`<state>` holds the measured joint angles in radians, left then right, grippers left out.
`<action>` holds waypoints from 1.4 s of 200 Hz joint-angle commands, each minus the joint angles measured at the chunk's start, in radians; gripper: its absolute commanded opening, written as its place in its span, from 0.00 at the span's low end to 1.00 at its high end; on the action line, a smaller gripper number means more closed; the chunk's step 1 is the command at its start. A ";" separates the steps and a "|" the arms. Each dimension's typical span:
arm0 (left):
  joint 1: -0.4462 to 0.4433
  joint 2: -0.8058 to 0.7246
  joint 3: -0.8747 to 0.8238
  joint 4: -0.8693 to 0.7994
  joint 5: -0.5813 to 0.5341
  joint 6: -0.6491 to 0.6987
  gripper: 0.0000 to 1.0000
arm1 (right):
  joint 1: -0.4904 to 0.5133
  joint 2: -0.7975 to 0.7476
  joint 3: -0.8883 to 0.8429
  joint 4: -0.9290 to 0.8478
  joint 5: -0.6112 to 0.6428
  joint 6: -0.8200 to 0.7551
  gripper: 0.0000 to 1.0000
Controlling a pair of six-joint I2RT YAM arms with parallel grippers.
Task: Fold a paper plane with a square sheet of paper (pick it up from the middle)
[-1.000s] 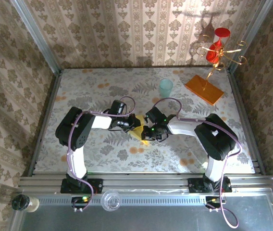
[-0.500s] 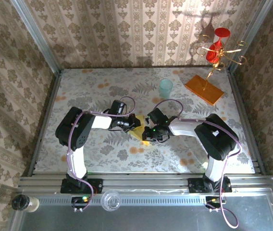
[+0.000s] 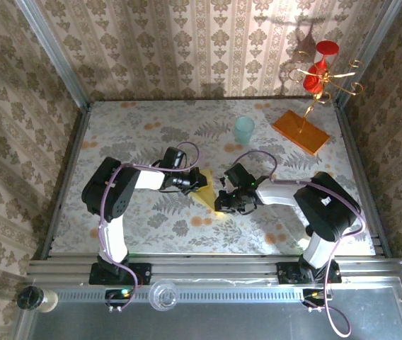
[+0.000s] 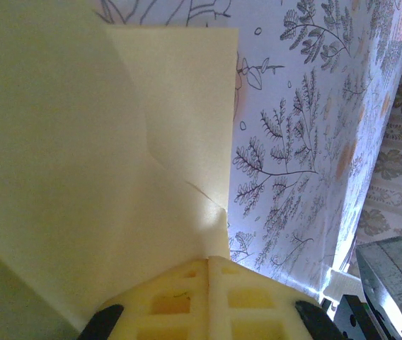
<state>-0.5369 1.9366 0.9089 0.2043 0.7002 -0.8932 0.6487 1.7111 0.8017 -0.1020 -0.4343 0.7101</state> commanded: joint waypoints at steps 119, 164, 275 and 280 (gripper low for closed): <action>-0.005 0.090 -0.037 -0.181 -0.130 0.023 0.03 | -0.005 0.010 0.116 0.006 -0.002 0.070 0.11; -0.009 0.081 -0.032 -0.174 -0.129 0.020 0.03 | -0.006 0.100 0.185 -0.019 0.041 0.080 0.06; -0.018 0.058 0.006 -0.193 -0.108 0.024 0.03 | -0.043 0.179 0.143 0.002 -0.014 0.109 0.03; -0.018 0.058 0.010 -0.195 -0.107 0.025 0.04 | -0.043 0.181 0.141 0.003 -0.013 0.109 0.03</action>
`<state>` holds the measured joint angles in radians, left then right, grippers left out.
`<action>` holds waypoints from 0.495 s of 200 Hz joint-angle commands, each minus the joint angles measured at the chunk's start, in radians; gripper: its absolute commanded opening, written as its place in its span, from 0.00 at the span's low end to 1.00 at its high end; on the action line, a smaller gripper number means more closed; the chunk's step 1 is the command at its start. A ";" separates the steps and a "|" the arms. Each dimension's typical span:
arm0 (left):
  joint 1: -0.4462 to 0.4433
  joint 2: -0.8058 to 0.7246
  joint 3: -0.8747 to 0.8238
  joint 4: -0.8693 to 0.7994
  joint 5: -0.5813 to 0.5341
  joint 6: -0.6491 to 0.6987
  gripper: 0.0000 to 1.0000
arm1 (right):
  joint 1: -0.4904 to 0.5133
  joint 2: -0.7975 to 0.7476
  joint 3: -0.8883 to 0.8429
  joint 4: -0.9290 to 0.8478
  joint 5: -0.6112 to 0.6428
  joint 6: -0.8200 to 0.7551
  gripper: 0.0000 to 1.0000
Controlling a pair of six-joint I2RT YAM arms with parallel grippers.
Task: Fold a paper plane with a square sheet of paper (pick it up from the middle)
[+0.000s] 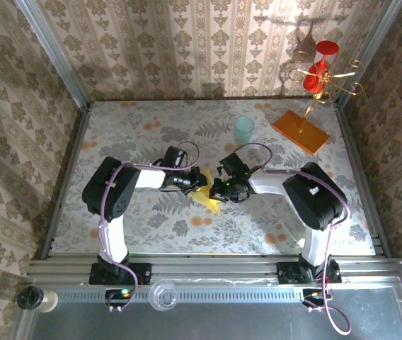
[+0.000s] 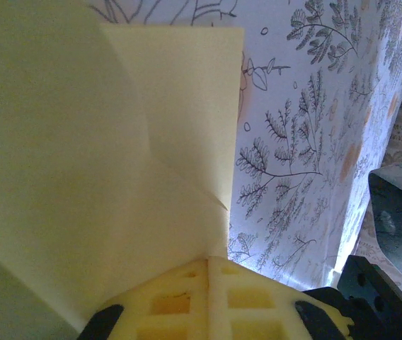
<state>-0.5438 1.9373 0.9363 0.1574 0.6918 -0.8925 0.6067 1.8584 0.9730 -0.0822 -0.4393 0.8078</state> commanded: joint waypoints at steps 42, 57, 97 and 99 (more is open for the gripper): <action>-0.012 0.021 0.018 -0.142 -0.089 0.038 0.04 | -0.002 0.042 -0.046 -0.038 0.010 -0.001 0.03; -0.014 -0.016 0.033 -0.122 -0.081 0.040 0.04 | -0.002 0.045 -0.046 -0.049 0.017 -0.006 0.03; -0.022 -0.141 0.050 -0.189 -0.115 0.064 0.04 | -0.002 0.046 -0.041 -0.073 0.036 -0.015 0.01; -0.023 -0.146 0.051 -0.199 -0.120 0.068 0.04 | -0.002 0.046 -0.042 -0.074 0.037 -0.016 0.01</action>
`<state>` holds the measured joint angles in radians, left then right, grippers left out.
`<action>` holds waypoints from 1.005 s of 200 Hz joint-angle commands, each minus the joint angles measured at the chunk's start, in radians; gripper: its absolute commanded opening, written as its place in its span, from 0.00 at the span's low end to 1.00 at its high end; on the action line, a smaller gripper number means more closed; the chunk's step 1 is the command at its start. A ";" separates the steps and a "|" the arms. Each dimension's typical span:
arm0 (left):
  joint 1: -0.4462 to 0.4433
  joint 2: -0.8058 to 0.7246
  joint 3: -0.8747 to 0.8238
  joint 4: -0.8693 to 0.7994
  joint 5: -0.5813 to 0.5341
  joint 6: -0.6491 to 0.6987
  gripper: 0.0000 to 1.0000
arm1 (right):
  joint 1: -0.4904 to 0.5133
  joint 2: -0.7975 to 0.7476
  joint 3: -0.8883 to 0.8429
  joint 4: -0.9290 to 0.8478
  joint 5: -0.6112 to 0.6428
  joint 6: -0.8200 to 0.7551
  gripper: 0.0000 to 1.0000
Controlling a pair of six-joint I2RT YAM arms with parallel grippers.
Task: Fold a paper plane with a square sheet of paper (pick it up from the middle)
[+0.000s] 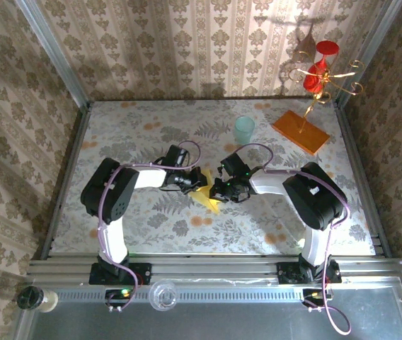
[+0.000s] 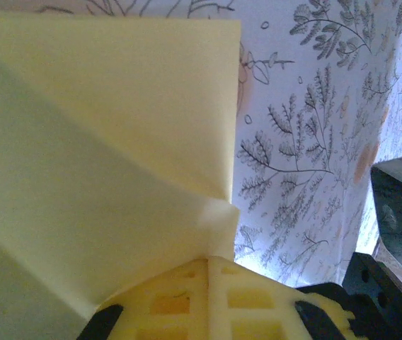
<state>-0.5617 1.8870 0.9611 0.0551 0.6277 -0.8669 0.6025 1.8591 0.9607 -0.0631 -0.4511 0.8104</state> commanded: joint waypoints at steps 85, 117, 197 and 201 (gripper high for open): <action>-0.047 -0.068 -0.011 -0.092 -0.046 0.060 0.02 | 0.002 0.059 -0.020 -0.121 0.060 -0.033 0.00; -0.049 -0.032 -0.011 -0.077 -0.037 0.058 0.03 | 0.003 0.062 -0.017 -0.127 0.061 -0.034 0.00; -0.003 0.018 -0.063 -0.009 -0.084 0.036 0.03 | 0.003 0.067 -0.033 -0.152 0.093 -0.045 0.00; 0.000 0.022 -0.065 -0.002 -0.085 0.034 0.03 | 0.003 0.067 -0.034 -0.153 0.096 -0.050 0.00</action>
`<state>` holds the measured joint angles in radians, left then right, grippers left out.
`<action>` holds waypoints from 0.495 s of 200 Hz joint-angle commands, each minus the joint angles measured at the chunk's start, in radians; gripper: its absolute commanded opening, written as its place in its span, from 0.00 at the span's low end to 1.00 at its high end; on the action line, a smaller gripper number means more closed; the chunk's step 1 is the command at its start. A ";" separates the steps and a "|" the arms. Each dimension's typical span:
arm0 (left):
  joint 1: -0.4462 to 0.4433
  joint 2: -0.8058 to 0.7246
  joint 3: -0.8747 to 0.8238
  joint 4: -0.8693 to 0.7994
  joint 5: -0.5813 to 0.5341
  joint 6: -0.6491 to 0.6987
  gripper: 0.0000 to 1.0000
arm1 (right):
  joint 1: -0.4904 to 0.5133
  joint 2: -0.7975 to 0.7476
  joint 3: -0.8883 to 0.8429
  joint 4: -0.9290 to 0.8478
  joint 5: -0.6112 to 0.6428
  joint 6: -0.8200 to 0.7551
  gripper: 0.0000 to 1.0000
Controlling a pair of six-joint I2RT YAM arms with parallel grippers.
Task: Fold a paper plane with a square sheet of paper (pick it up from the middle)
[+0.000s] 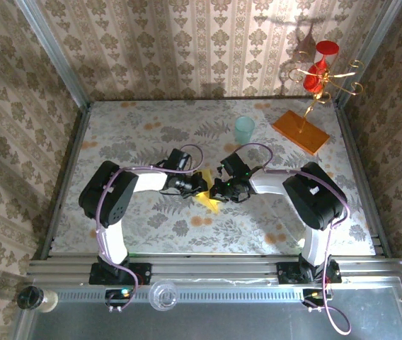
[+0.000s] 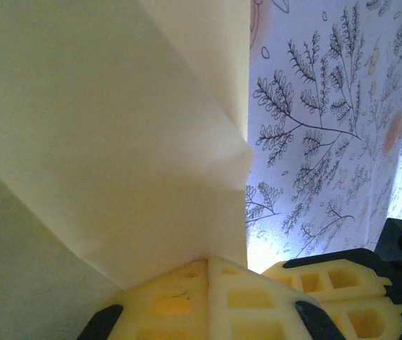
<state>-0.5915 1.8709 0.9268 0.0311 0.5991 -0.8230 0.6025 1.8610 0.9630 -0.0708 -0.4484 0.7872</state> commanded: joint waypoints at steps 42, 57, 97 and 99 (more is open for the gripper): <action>0.058 0.065 -0.025 0.062 -0.051 -0.013 0.04 | 0.003 0.092 -0.050 -0.200 0.161 -0.075 0.00; 0.071 0.067 -0.023 0.076 -0.054 -0.009 0.05 | 0.003 0.096 -0.057 -0.211 0.179 -0.084 0.00; 0.107 0.088 0.010 0.091 -0.042 0.027 0.06 | 0.003 0.107 -0.062 -0.228 0.210 -0.098 0.00; 0.109 0.089 0.011 0.090 -0.042 0.028 0.06 | 0.003 0.108 -0.061 -0.227 0.210 -0.099 0.00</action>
<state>-0.5419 1.9068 0.9192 0.1032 0.6895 -0.8330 0.6029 1.8668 0.9680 -0.0803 -0.4183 0.7250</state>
